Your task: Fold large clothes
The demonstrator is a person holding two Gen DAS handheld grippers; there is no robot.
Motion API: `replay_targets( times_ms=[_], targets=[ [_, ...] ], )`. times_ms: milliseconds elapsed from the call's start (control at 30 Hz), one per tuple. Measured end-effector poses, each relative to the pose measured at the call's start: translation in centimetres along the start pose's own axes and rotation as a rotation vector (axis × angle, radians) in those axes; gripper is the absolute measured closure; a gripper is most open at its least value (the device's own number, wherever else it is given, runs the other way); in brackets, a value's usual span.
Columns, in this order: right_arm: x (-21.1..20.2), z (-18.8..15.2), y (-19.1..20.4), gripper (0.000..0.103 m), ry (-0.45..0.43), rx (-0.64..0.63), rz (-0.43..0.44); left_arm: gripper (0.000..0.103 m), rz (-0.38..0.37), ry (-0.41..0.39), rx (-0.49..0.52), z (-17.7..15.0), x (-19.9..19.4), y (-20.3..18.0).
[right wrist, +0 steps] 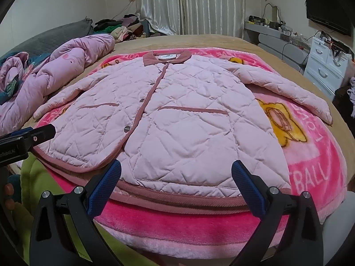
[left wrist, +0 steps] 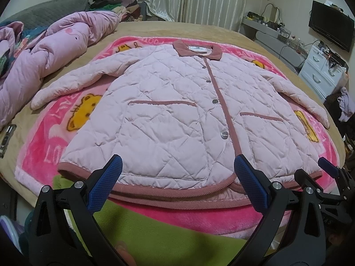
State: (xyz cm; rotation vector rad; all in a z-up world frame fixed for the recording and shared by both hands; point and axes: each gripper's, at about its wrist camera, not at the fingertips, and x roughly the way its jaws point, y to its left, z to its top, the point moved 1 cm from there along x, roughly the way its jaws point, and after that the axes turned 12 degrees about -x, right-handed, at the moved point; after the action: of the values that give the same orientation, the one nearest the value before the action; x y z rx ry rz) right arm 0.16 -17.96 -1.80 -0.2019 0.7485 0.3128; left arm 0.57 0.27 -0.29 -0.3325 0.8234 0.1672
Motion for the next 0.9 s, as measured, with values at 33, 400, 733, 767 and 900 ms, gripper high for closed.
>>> replay_targets(
  times_ms=[33, 400, 733, 767, 900],
  targets=[
    [-0.04, -0.02, 0.00, 0.004, -0.002, 0.001, -0.001, 0.009, 0.000, 0.000, 0.001, -0.03, 0.00, -0.03],
    [-0.05, 0.07, -0.07, 0.004, -0.004, 0.001, -0.003, 0.009, -0.002, 0.000, 0.004, 0.49, -0.27, 0.12],
    [-0.11, 0.39, -0.32, 0.004, -0.012, -0.006, -0.003, 0.009, 0.000, -0.001, 0.004, 0.36, -0.28, 0.04],
    [-0.05, 0.47, -0.40, 0.004, -0.013, -0.005, -0.003, 0.009, 0.001, -0.002, 0.004, 0.32, -0.23, 0.00],
    [0.04, 0.72, -0.43, 0.004, -0.013, -0.009, -0.003, 0.009, 0.003, 0.000, 0.010, 0.18, -0.04, -0.35]
  ],
)
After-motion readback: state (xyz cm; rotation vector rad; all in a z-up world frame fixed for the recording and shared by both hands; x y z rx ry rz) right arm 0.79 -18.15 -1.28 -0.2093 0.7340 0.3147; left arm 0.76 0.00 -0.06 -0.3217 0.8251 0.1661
